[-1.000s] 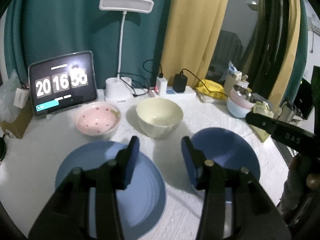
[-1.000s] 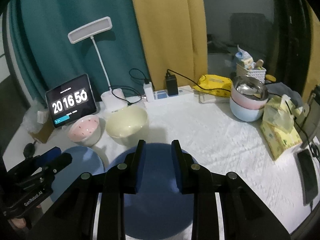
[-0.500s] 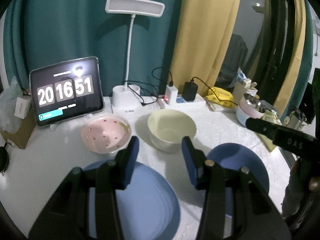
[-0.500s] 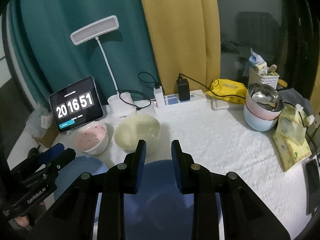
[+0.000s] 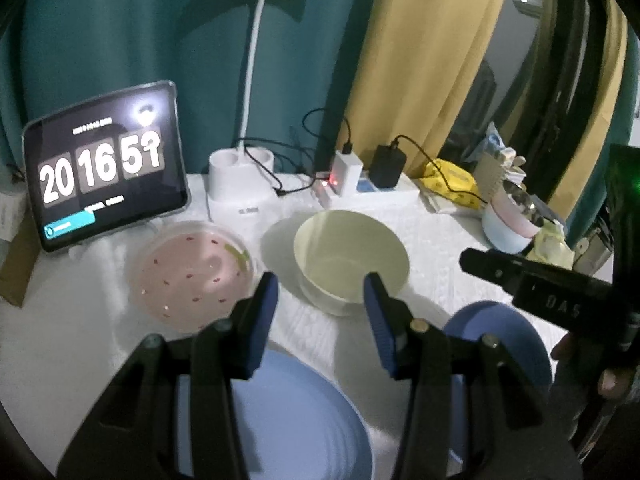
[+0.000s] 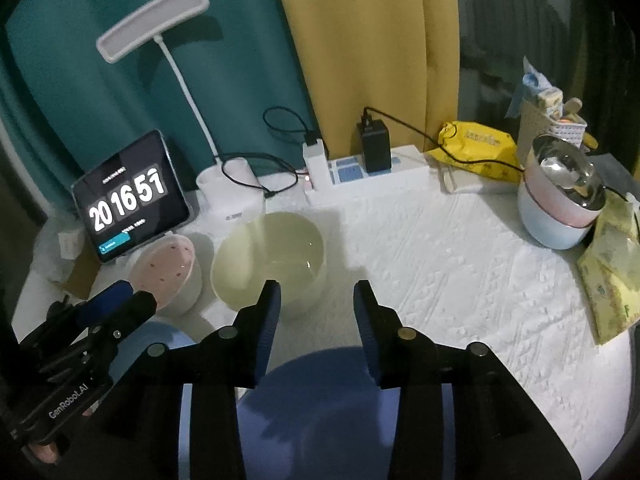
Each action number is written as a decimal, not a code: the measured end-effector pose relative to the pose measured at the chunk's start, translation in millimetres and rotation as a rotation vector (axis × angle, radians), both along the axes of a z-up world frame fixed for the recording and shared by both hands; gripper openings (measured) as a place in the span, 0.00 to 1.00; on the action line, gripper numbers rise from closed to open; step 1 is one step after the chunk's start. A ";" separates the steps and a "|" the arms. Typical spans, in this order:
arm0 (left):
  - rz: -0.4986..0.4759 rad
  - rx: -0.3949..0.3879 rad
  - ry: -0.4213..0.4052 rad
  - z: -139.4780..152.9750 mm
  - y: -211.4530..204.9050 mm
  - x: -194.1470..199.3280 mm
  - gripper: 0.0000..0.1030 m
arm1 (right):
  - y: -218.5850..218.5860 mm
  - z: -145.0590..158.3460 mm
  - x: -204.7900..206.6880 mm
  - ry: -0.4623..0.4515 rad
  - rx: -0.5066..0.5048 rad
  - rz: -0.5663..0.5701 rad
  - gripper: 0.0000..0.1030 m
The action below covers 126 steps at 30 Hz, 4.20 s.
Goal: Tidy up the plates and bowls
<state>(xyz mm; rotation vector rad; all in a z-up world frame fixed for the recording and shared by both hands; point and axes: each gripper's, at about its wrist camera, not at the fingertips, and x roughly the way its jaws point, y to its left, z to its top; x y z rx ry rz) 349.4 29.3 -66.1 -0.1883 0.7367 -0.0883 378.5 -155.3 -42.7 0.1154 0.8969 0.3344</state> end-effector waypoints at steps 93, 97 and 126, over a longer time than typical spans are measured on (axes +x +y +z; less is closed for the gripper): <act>-0.082 -0.001 -0.072 25.1 -33.2 -31.4 0.29 | 4.8 19.5 -29.8 -0.058 -0.022 -0.022 0.18; -0.085 0.002 -0.070 26.0 -38.4 -40.7 0.29 | -1.5 21.6 -39.2 -0.060 -0.015 -0.029 0.18; -0.155 0.041 0.005 -2.6 -94.3 -73.9 0.29 | -60.5 -6.9 -84.9 0.000 0.024 -0.098 0.18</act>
